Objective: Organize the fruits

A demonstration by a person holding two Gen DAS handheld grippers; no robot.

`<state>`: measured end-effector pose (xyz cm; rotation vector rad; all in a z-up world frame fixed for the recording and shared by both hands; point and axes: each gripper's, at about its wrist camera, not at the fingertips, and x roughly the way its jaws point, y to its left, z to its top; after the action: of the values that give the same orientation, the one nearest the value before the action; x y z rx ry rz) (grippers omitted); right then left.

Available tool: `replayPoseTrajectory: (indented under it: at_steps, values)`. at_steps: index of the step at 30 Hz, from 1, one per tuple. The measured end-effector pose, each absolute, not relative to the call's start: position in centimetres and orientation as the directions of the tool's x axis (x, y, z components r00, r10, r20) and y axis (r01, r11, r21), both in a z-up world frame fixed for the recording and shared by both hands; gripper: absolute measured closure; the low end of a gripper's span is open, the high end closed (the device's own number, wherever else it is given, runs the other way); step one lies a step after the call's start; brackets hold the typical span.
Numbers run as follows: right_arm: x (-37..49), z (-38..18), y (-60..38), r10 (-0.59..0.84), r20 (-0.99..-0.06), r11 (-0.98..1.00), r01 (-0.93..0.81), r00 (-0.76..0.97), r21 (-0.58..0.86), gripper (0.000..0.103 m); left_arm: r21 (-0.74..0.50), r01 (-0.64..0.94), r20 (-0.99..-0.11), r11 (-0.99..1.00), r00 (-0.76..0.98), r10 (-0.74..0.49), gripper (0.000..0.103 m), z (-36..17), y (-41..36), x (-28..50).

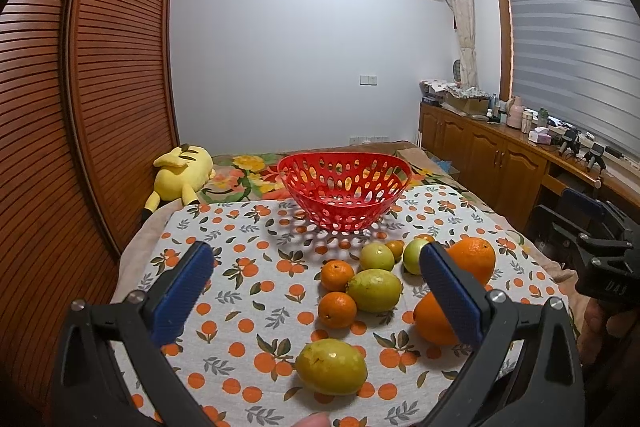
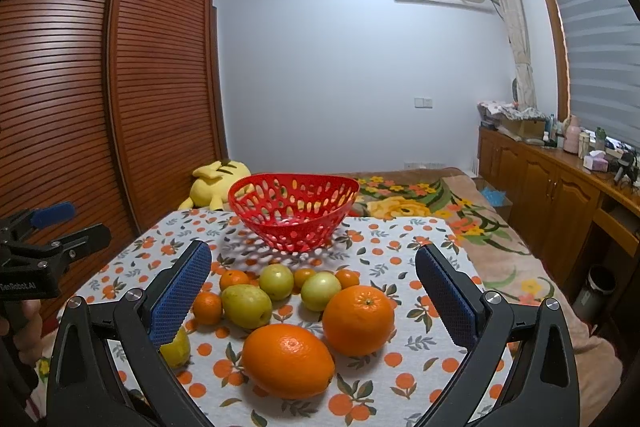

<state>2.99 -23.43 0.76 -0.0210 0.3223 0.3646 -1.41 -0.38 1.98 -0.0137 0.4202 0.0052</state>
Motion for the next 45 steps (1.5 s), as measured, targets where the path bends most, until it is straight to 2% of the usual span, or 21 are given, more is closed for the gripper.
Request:
replayPoseTrajectory:
  at_steps: [45]
  values:
    - [2.19,0.89,-22.83,0.355,-0.308,0.931,-0.362,0.883,0.033,0.0,-0.011,-0.006,-0.403,1.0,0.915,0.001,0.0,1.84,-0.59,-1.54]
